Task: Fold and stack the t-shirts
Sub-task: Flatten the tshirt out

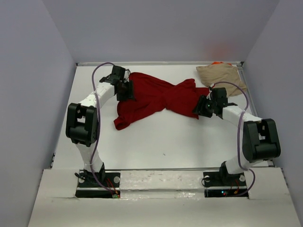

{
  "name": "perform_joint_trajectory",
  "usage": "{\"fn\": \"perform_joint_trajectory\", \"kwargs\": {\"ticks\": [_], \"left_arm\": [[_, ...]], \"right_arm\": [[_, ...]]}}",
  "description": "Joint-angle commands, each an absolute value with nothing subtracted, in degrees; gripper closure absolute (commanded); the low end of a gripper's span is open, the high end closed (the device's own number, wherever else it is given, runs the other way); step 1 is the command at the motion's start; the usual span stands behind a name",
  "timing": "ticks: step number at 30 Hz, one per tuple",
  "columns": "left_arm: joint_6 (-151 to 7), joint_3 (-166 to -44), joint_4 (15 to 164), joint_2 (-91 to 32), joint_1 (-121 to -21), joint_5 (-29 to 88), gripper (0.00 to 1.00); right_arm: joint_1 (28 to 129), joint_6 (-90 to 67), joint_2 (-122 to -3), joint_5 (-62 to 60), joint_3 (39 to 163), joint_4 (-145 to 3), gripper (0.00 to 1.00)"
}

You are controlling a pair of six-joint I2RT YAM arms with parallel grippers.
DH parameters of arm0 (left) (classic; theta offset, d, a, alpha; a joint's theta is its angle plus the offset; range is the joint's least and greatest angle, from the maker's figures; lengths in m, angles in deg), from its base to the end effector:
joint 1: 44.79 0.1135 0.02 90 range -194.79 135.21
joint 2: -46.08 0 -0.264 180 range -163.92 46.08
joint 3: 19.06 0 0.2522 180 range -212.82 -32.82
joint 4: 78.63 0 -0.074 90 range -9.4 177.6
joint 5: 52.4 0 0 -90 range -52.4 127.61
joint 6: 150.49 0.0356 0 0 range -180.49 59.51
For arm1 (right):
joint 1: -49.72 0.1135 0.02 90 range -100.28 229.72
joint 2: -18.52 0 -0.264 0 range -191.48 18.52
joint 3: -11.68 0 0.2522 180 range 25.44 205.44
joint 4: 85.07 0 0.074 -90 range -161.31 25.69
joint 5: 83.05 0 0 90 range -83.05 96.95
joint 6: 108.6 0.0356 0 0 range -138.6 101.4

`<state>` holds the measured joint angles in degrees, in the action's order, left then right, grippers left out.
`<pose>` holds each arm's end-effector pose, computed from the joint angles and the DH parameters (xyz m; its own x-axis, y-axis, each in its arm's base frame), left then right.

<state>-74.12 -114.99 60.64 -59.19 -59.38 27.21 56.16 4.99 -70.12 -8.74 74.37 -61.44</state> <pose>0.3936 -0.1091 0.2437 -0.8060 -0.0297 -0.5912 0.1748 0.9423 -0.2857 0.3077 0.0444 0.1846 -0.8062 0.2967 -0.5118 0.0441 0.8929 0.4482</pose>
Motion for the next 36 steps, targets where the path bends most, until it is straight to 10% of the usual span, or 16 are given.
{"fn": "perform_joint_trajectory", "kwargs": {"ticks": [1, 12, 21, 36], "left_arm": [[-73.8, -113.9, 58.7, -57.0, -61.8, 31.5, 0.43], [-75.1, -111.1, 57.6, -52.3, -63.4, 36.4, 0.43], [-74.7, -112.4, 56.7, -51.3, -63.8, 36.9, 0.43], [-74.6, -111.7, 56.0, -48.4, -66.0, 43.1, 0.43]], "right_arm": [[56.1, 5.1, -71.6, -11.4, 75.2, -65.0, 0.51], [56.1, 5.7, -73.2, -14.8, 75.9, -67.3, 0.6], [56.1, 5.6, -75.1, -15.5, 77.0, -68.0, 1.0], [79.4, 6.3, -48.5, 16.1, 83.5, -50.0, 1.0]]}}
